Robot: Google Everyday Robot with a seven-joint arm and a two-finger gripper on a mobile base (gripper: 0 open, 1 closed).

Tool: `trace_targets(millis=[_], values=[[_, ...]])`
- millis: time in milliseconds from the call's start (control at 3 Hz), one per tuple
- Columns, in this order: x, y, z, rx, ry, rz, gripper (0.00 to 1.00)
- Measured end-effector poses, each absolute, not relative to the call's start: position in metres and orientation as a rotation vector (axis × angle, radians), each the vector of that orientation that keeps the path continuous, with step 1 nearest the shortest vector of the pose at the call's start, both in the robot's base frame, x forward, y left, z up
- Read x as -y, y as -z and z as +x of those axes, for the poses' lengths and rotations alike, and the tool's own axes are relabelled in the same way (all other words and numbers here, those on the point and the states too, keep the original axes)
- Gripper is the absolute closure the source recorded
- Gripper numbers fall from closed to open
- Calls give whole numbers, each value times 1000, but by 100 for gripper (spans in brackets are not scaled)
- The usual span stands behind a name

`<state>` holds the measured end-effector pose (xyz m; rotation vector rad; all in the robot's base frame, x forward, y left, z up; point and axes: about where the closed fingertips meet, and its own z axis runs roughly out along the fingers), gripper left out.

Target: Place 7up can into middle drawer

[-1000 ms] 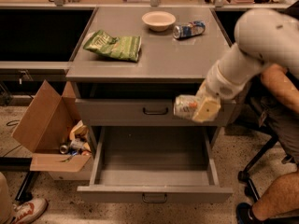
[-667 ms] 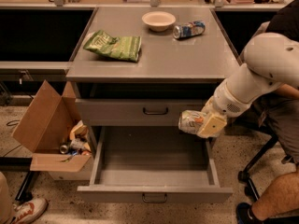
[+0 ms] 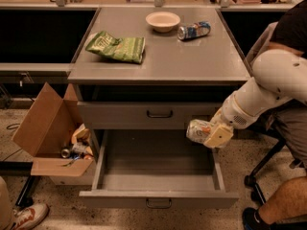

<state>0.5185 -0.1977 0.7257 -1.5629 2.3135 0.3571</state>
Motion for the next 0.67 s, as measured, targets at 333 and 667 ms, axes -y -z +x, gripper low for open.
trace_targets(millis=[333, 667], values=[[216, -670, 504, -2418, -406, -1441, 100], [229, -609, 488, -2481, -463, -1338, 100]])
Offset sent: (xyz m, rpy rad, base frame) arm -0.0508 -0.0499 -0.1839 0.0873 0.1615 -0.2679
